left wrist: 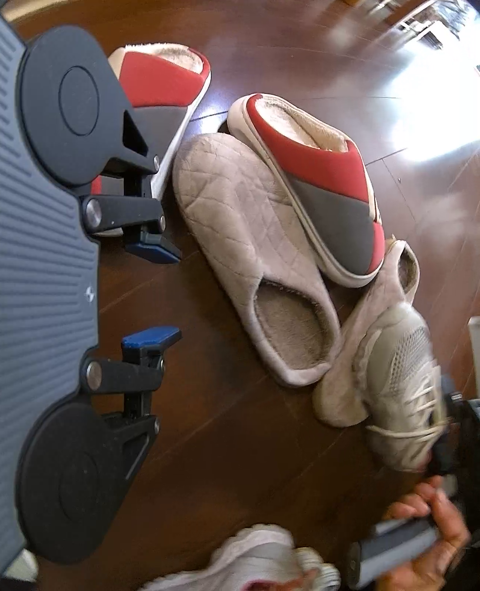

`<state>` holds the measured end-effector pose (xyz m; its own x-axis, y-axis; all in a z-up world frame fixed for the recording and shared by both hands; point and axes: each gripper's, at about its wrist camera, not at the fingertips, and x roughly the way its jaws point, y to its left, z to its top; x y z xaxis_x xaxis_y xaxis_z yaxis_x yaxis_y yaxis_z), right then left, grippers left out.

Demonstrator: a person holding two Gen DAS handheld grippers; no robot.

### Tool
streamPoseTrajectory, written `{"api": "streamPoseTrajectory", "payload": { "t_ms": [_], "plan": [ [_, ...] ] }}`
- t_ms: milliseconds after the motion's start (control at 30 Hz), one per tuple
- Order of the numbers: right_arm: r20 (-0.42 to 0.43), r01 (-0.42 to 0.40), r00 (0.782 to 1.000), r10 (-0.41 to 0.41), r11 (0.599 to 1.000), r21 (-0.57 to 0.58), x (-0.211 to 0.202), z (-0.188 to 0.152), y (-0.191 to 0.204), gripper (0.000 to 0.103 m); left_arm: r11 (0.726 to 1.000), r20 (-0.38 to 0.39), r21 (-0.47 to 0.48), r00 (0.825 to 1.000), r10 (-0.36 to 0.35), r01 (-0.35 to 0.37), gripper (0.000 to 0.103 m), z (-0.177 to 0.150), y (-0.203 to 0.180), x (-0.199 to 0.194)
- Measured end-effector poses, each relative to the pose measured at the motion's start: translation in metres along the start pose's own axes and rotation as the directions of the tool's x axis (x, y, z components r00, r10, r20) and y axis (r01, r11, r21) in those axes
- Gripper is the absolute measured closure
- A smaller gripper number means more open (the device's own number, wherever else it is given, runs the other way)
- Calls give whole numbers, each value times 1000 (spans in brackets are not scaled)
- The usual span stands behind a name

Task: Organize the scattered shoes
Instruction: 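Carry the grey sneaker with the right tool toward the first grey sneaker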

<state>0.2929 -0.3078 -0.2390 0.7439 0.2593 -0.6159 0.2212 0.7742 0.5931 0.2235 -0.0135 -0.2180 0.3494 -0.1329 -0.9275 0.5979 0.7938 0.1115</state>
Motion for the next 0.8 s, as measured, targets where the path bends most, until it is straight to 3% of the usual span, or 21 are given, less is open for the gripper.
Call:
{"api": "streamPoseTrajectory", "payload": {
  "t_ms": [100, 167, 200, 233, 267, 333, 467, 500, 533, 567, 600, 633, 667, 767, 800],
  "plan": [
    [-27, -107, 994, 104, 982, -155, -27, -3, 24, 88, 1000, -26, 12, 1000, 8, -8, 57, -10, -1, -11],
    [-113, -180, 982, 151, 928, -327, -51, -11, 46, 90, 1000, -37, 20, 999, 10, -9, 57, -15, -1, -18],
    [-185, -212, 972, 144, 874, -437, -66, -21, 58, 90, 1000, -43, 28, 999, 8, -7, 57, -18, -3, -25],
    [-253, -249, 959, 128, 808, -535, -81, -32, 70, 90, 999, -49, 34, 999, 4, -3, 57, -21, -4, -30],
    [-288, -267, 951, 117, 779, -567, -88, -39, 74, 90, 999, -52, 37, 999, 1, 1, 57, -23, -6, -33],
    [-441, -362, 896, 47, 650, -668, -109, -71, 88, 90, 999, -67, 39, 998, -12, 15, 57, -28, -13, -39],
    [-514, -345, 847, -137, 594, -727, -121, -144, 86, 86, 997, -105, 26, 992, -66, 69, 56, -31, -36, -33],
    [-467, -296, 866, -177, 571, -766, -128, -163, 84, 86, 996, -113, 30, 991, -75, 79, 56, -31, -42, -31],
    [-428, -256, 884, -188, 572, -780, -138, -172, 79, 84, 996, -118, 34, 990, -80, 85, 56, -31, -46, -29],
    [-386, -212, 901, -198, 575, -790, -148, -182, 74, 73, 995, -122, 39, 989, -87, 92, 56, -32, -51, -27],
    [-295, -111, 938, -181, 649, -752, -172, -199, 66, 65, 993, -127, 48, 987, -100, 107, 56, -34, -59, -24],
    [-274, -77, 946, -175, 697, -713, -182, -201, 58, 35, 991, -134, 56, 985, -110, 119, 56, -36, -65, -21],
    [-258, -51, 950, -177, 725, -687, -190, -205, 55, 18, 991, -136, 60, 984, -113, 122, 56, -37, -68, -19],
    [-192, 61, 954, -232, 775, -629, -227, -243, 35, 20, 989, -138, 69, 983, -121, 131, 55, -37, -79, -6],
    [-174, 88, 949, -263, 752, -653, -234, -255, 29, 20, 990, -133, 56, 984, -122, 131, 55, -35, -79, -3]
  ]
}}
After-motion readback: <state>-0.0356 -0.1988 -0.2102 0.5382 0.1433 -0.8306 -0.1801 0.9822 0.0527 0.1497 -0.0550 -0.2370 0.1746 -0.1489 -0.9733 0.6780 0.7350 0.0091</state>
